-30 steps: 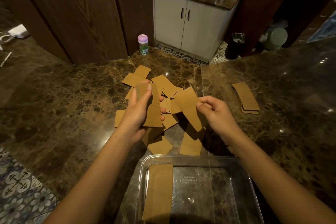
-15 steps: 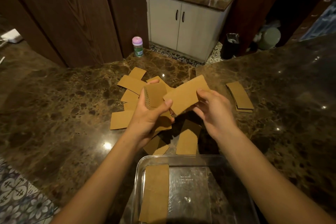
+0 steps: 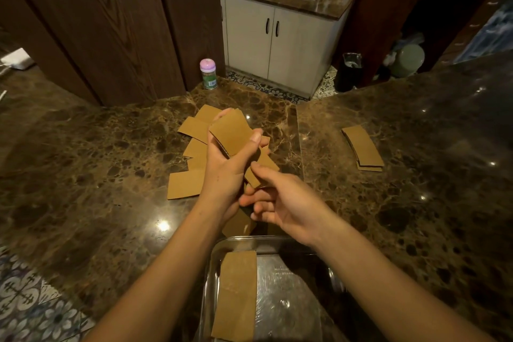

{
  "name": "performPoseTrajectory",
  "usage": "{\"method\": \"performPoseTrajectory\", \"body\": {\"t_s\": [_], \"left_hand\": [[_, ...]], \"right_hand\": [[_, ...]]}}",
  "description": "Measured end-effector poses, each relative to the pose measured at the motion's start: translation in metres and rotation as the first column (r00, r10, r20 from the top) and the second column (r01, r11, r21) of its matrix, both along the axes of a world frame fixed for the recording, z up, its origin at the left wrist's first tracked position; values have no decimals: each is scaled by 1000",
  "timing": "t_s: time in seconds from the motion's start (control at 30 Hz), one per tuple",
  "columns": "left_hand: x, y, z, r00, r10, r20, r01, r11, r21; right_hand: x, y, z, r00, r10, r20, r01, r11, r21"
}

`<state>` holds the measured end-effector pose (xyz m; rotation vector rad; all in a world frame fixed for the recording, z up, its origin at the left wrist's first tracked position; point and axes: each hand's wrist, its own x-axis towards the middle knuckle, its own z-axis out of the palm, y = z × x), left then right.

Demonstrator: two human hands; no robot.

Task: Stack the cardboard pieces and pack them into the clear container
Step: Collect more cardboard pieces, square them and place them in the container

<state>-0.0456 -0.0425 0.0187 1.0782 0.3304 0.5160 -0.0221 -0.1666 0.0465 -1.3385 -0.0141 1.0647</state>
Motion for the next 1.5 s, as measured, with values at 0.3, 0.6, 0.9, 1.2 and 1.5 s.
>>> {"method": "performPoseTrajectory", "body": {"t_s": [0.3, 0.6, 0.9, 1.2, 1.5], "left_hand": [[-3, 8, 19, 976, -180, -126, 141, 952, -271], [-13, -11, 18, 892, -329, -310, 258, 934, -249], [-16, -20, 31, 875, -384, -295, 277, 897, -345], [-20, -26, 40, 891, -349, -291, 260, 917, -303], [-32, -32, 47, 891, -333, -310, 223, 914, -340]], "right_hand": [[1, -25, 3, 457, 384, 802, -165, 923, -349], [34, -30, 8, 108, 507, 855, -144, 859, -491], [38, -36, 11, -46, 482, 875, -104, 869, -484], [34, -38, 13, -58, 457, 887, -146, 875, -461], [20, -41, 18, -132, 507, 852, -149, 839, -523]]}}
